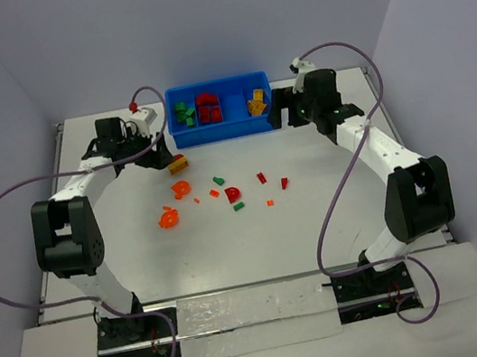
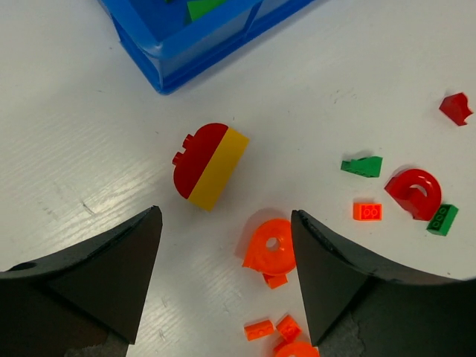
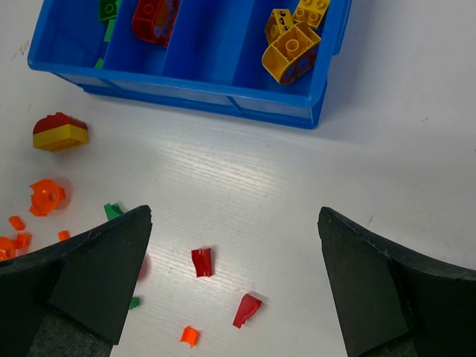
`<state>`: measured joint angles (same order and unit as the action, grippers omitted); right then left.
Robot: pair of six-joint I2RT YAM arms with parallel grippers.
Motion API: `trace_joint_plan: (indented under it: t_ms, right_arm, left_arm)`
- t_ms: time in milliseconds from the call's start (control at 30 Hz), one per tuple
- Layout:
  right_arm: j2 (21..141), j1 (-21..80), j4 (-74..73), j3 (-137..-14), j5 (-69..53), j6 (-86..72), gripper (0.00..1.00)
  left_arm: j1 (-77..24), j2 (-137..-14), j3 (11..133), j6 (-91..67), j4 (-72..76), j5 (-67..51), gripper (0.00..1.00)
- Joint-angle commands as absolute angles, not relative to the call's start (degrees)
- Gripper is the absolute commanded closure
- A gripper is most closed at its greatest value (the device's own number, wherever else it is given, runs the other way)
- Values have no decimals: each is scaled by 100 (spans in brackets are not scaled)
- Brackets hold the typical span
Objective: Sort the legos into containers by color
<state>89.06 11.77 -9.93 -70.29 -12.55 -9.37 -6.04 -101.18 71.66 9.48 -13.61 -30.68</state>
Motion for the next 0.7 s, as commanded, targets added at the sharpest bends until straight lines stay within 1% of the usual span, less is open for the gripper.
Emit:
trace_joint_plan:
  t_ms: [0, 400, 667]
  right_arm:
    - [8707, 1222, -1034, -7030, -1323, -981, 0]
    - [8674, 1240, -1292, -7102, -1345, -835, 0]
    - [8692, 1241, -1343, -7126, -1362, -819, 0]
  left_arm:
    - [-702, -10474, 7240, 1470, -999, -3096, 19]
    - [-826, -11331, 7736, 2461, -695, -2787, 20]
    - [-877, -11549, 7828, 2849, -689, -2972, 20]
